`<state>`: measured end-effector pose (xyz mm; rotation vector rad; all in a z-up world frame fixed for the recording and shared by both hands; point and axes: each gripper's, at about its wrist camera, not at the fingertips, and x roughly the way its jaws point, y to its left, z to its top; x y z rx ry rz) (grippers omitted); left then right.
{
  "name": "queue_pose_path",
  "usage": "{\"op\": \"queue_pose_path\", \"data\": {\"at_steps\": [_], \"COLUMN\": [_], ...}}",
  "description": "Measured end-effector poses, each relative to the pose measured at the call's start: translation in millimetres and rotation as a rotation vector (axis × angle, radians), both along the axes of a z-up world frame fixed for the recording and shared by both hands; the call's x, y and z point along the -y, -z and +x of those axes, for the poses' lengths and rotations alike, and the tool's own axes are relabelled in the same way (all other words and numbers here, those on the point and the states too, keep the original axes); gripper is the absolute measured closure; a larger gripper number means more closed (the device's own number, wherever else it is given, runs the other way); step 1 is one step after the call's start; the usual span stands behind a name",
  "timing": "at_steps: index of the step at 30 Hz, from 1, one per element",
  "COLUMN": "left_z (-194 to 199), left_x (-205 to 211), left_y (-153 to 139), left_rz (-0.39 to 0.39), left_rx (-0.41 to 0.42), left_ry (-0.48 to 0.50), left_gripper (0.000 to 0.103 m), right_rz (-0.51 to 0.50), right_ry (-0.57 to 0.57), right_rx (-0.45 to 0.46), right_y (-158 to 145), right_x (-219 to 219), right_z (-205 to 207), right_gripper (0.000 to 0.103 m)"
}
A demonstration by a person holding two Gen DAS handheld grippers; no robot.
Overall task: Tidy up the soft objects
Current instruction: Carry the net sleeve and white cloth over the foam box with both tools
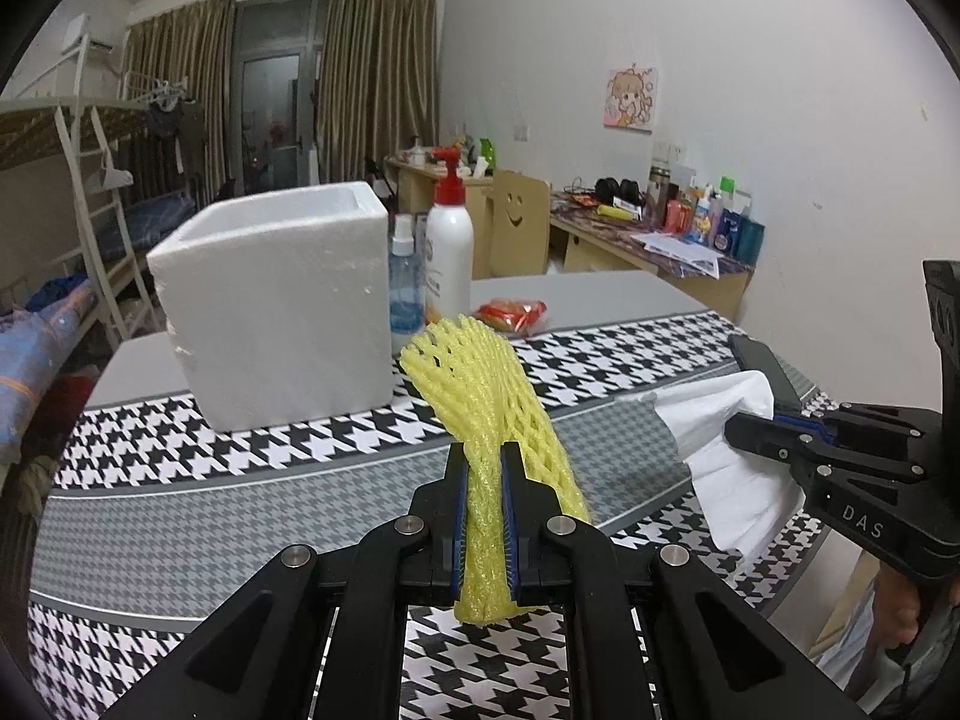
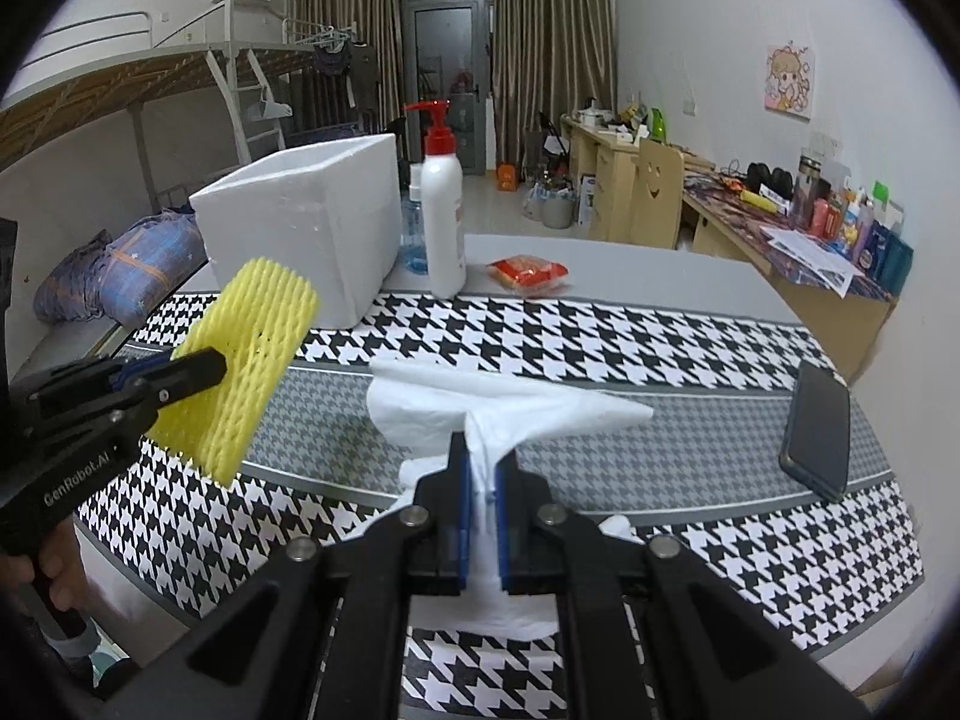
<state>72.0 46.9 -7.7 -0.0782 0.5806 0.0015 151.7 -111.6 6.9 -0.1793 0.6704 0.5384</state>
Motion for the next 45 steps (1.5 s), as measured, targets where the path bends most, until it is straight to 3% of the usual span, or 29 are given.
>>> {"op": "queue_pose_path", "data": {"at_steps": [45], "left_z": [-16.5], "left_x": [-36.6], "left_y": [-55.2], "left_rz": [0.058], "left_rx": [0.15], "left_ry": [-0.062], "left_gripper": [0.093], "right_rz": [0.05], "right_ry": [-0.088], "right_rx": [0.133], "right_y": [-51.5], "right_x": [-31.3], "right_z": [-11.8], "right_gripper": [0.094]}}
